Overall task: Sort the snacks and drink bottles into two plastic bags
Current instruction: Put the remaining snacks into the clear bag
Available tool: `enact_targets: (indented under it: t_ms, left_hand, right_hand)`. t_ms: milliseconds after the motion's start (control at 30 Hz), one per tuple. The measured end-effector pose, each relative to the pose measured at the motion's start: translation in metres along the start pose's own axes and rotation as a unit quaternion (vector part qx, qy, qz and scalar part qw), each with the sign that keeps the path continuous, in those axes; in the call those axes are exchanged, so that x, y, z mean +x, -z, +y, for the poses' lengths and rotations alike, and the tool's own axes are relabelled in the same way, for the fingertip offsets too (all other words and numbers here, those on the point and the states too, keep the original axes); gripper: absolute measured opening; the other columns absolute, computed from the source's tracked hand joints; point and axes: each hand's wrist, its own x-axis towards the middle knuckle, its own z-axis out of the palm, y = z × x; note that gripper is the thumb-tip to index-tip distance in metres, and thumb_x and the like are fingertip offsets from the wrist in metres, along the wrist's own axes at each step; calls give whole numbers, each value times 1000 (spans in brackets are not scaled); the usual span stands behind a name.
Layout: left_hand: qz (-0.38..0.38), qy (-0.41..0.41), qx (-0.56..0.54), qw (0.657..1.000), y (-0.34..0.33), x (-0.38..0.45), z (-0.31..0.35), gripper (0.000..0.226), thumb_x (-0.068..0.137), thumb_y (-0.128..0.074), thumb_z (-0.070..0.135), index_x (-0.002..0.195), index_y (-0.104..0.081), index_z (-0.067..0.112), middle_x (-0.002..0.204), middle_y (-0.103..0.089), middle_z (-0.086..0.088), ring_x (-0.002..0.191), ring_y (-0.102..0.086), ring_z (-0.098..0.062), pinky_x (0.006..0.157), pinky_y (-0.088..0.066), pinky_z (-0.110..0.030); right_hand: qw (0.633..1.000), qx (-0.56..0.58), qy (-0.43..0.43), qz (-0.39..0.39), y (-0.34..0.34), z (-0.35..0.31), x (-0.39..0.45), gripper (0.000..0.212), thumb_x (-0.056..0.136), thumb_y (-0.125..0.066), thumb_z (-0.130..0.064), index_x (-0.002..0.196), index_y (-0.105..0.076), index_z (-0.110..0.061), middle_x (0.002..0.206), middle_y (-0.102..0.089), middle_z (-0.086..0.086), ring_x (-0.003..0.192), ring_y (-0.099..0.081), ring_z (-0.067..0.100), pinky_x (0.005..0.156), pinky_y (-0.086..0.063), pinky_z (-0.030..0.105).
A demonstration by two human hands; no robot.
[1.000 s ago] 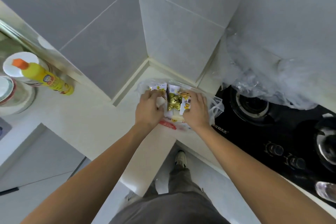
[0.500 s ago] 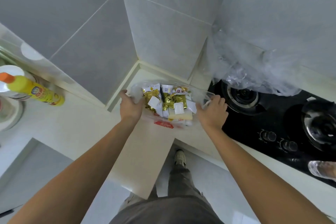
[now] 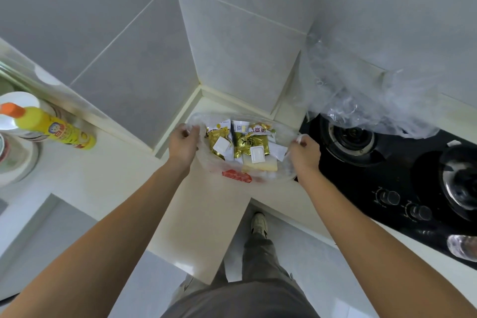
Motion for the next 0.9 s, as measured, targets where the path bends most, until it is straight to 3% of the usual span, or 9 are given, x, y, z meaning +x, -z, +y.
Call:
enact_targets:
  t_ms: [133, 233, 333, 500, 567, 633, 700, 800, 900]
  left_hand:
    - [0, -48, -34, 998, 5, -12, 24, 25, 102, -58, 23, 84, -56, 6, 78, -58, -5, 74, -58, -20, 73, -56, -38]
    - [-14, -72, -61, 995, 10, -22, 45, 26, 105, -55, 24, 87, -60, 6, 81, -61, -8, 74, -62, -21, 71, -59, -43]
    - [-7, -127, -73, 989, 20, -36, 67, 29, 105, -54, 29, 78, -57, 19, 77, -55, -6, 70, -55, -18, 66, -50, -38]
    - [20, -172, -8, 985, 42, -49, 75, 48, 89, -59, 58, 75, -57, 12, 67, -46, -3, 64, -45, -18, 63, -44, -37]
    - [10, -166, 41, 985, 47, -52, 72, 52, 88, -60, 60, 85, -56, 9, 72, -53, -4, 67, -51, -20, 66, -51, -44]
    - [13, -189, 85, 978, 50, -62, 71, 36, 91, -64, 52, 91, -54, 17, 78, -58, 2, 70, -54, -17, 68, -49, -41]
    - [21, -244, 129, 961, 54, -73, 71, 29, 93, -67, 44, 107, -53, 22, 94, -59, 6, 84, -57, -16, 77, -48, -35]
    - [51, -371, 217, 901, 61, -89, 70, 48, 94, -68, 40, 131, -48, 16, 120, -50, -1, 113, -48, -23, 96, -43, -37]
    - [75, -486, 276, 826, 60, -109, 76, 51, 95, -69, 34, 134, -50, 8, 125, -48, -13, 114, -44, -32, 99, -40, -42]
  right_hand:
    - [977, 200, 1, -78, 12, -19, -18, 17, 90, -54, 5, 86, -66, -6, 65, -57, 4, 63, -53, 19, 68, -44, 27]
    - [968, 220, 80, -94, 23, -44, -34, 14, 100, -59, -7, 104, -63, 5, 52, -49, 1, 49, -44, 14, 60, -44, 20]
    - [951, 248, 160, -89, 39, -77, -55, 16, 102, -61, -10, 87, -59, -5, 47, -41, -3, 41, -34, 12, 45, -35, 26]
    - [950, 219, 207, -84, 54, -94, -76, 27, 99, -61, -8, 87, -56, 15, 51, -44, 9, 41, -37, 16, 44, -35, 26]
    - [964, 169, 193, -73, 53, -89, -80, 22, 97, -63, -9, 85, -62, 9, 55, -55, 7, 47, -50, 17, 53, -46, 27]
    - [976, 113, 178, -47, 52, -85, -84, 13, 94, -65, -15, 87, -70, -5, 65, -68, 3, 60, -64, 15, 65, -54, 31]
    - [982, 49, 181, 2, 54, -78, -87, 12, 91, -66, -25, 92, -72, -14, 78, -71, -1, 73, -67, 11, 74, -53, 33]
    - [970, 15, 233, 61, 64, -63, -99, 19, 92, -70, -26, 108, -65, -16, 96, -68, -2, 88, -62, 10, 83, -51, 29]
    - [953, -15, 291, 85, 76, -41, -108, 35, 93, -71, -30, 125, -61, -18, 113, -65, -5, 108, -62, 11, 97, -51, 30]
